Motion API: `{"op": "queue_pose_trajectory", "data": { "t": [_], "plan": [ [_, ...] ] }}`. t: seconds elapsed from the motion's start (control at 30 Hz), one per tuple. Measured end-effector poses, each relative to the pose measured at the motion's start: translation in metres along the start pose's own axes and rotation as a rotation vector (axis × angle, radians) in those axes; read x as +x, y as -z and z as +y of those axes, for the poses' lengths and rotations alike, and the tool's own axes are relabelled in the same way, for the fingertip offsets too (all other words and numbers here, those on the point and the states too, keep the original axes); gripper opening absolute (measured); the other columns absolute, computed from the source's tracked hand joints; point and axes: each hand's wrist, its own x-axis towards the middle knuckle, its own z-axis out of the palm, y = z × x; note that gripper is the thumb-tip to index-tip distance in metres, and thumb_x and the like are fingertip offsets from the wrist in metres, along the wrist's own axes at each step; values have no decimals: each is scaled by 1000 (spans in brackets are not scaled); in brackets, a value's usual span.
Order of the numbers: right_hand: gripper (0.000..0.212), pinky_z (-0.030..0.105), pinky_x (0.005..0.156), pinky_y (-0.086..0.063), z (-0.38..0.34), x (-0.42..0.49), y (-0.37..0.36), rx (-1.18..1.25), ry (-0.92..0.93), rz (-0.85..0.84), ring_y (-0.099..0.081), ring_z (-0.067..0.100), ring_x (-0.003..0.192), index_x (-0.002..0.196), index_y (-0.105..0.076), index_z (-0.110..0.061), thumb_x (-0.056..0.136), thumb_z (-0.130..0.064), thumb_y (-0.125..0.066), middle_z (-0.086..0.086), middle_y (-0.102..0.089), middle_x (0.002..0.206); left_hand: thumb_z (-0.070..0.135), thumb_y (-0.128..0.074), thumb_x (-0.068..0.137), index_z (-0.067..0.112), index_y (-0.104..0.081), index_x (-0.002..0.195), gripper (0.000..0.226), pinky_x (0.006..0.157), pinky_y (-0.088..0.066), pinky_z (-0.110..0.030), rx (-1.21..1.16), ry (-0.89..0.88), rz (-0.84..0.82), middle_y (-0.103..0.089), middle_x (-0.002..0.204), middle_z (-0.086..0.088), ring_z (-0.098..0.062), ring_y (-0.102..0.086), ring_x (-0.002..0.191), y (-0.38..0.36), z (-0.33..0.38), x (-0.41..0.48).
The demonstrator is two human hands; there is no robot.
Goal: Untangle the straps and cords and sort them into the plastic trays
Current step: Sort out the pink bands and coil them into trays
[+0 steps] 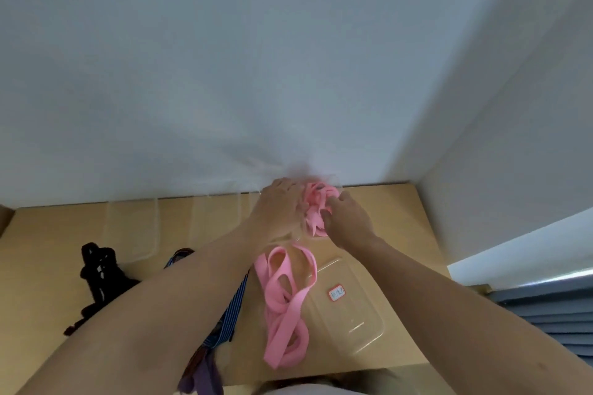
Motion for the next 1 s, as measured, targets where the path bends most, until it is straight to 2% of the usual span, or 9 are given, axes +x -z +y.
{"op": "queue_pose_trajectory", "data": {
  "t": [0.07,0.2,0.3,0.37,0.5,0.63,0.73,0.9,1.0],
  "plan": [
    [33,32,77,-42,-5,-4,1,-57,-11,31,-54,30,111,125,-62,-14,102,-33,-47,11,-54,127,36,-47,102,12,-52,140,45,120,-30,-43,3,30,-12,-51,149,-7,-27,-39,143,6,-4,-14],
    [38,39,95,-47,-22,-15,1,-127,98,106,-51,26,124,133,-57,-15,101,-32,-46,7,-53,138,40,-40,107,10,-36,154,57,126,-13,-51,25,129,-75,-23,167,-9,-28,-11,157,18,-8,-46],
    [55,40,117,-31,-33,-22,-2,-235,216,30,-33,29,144,150,-39,-6,104,-35,-42,13,-39,156,45,-38,107,10,-27,158,63,126,-9,-53,34,218,-95,-13,170,-8,-28,-2,158,23,-16,-68],
    [64,48,124,-18,-39,-24,-5,-284,237,-54,-17,33,153,156,-24,-2,106,-39,-37,17,-23,164,45,-39,106,10,-23,160,66,126,-8,-55,12,271,-95,-11,170,-9,-29,-1,158,27,-22,-83],
    [58,52,123,-14,-50,-34,-7,-253,280,-117,-12,34,154,150,-37,-4,106,-41,-38,16,-17,166,42,-40,104,10,-21,160,67,126,-8,-55,-56,398,-48,-15,169,-12,-32,-5,157,27,-26,-122],
    [49,48,121,-24,-56,-55,-11,-137,337,-110,-21,35,152,141,-48,-4,106,-37,-40,18,-26,163,38,-41,106,5,-35,153,58,124,-18,-49,-95,476,-66,-28,164,-15,-33,-18,154,25,-9,-158],
    [43,46,113,-34,-51,-73,-20,-111,367,-98,-34,35,144,134,-54,-3,106,-34,-42,19,-41,152,31,-48,103,2,-54,127,38,113,-34,-47,-136,467,-22,-53,135,-17,-35,-42,131,13,8,-178],
    [25,35,76,-44,-29,-99,-34,69,294,-65,-62,33,106,114,-64,-5,100,-22,-51,13,-64,117,27,-52,95,18,-51,94,10,90,-48,-45,-181,521,13,-57,105,-5,-27,-53,106,-8,40,-203],
    [28,37,81,-47,-13,-108,-43,198,155,-39,-62,33,110,119,-65,-10,99,-24,-51,12,-65,120,23,-48,100,14,-54,90,15,83,-42,-37,-167,512,-2,-59,100,-8,-25,-51,97,-14,60,-209]
  ]
}}
